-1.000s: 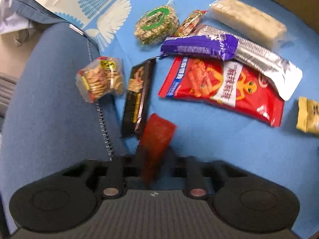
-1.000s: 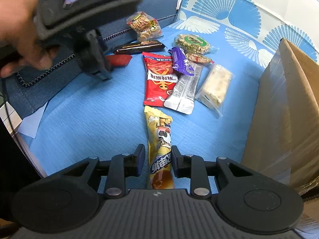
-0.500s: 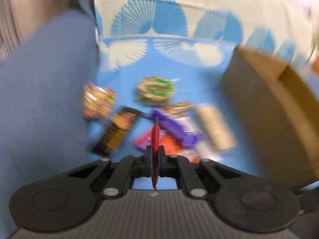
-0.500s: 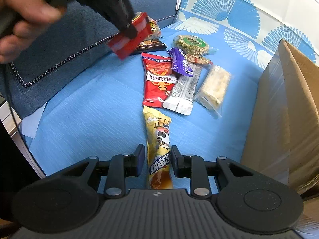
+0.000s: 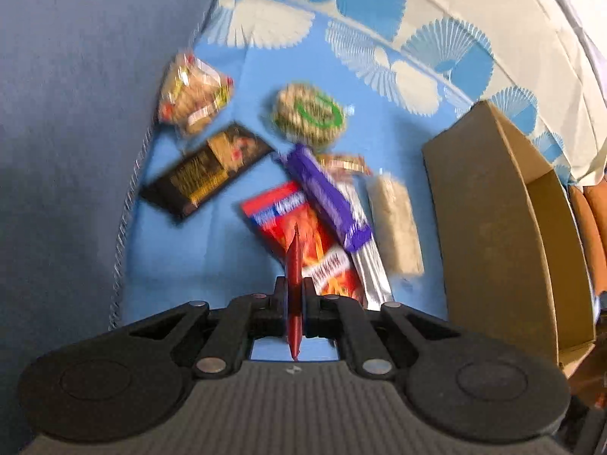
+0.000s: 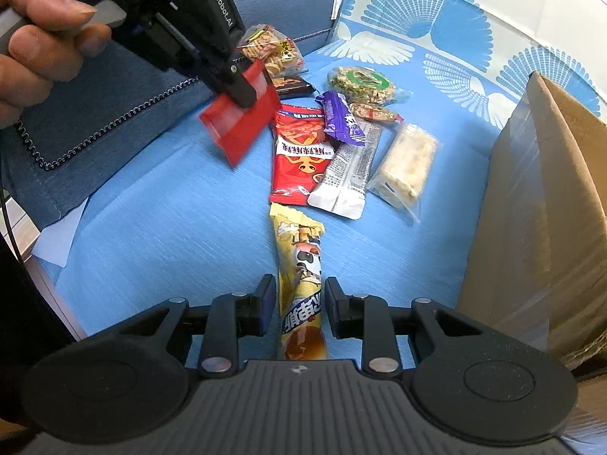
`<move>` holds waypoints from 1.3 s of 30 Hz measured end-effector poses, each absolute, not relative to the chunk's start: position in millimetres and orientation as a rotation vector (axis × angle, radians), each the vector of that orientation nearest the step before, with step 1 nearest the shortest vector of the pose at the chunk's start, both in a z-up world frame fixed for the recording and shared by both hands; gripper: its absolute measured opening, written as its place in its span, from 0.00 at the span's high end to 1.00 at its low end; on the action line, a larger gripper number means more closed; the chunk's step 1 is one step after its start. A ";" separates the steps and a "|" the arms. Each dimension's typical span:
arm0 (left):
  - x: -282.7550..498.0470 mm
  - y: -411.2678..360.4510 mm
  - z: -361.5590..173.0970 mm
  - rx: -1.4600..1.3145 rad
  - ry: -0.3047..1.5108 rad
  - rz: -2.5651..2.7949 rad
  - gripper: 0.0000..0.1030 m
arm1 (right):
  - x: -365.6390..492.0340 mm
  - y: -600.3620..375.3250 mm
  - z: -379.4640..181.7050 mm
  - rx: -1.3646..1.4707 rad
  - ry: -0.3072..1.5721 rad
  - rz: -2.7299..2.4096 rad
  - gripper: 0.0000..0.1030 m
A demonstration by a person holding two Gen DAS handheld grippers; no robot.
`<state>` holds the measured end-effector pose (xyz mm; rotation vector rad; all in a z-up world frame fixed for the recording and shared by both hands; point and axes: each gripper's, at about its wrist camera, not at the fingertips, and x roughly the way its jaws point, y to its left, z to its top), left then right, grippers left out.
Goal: Organize snacks
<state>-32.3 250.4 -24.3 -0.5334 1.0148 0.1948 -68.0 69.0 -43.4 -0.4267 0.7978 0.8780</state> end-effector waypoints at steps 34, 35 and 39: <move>-3.8 220.7 -55.2 -0.211 1.164 0.358 0.53 | -65.5 67.3 -42.6 -0.420 0.782 0.851 0.84; -5.0 221.3 -53.8 -0.215 1.157 0.359 0.53 | -65.1 66.2 -40.4 -0.408 0.772 0.850 0.85; -9.5 222.1 -41.9 -0.234 1.103 0.365 0.53 | -64.0 60.8 -27.7 -0.356 0.712 0.848 0.87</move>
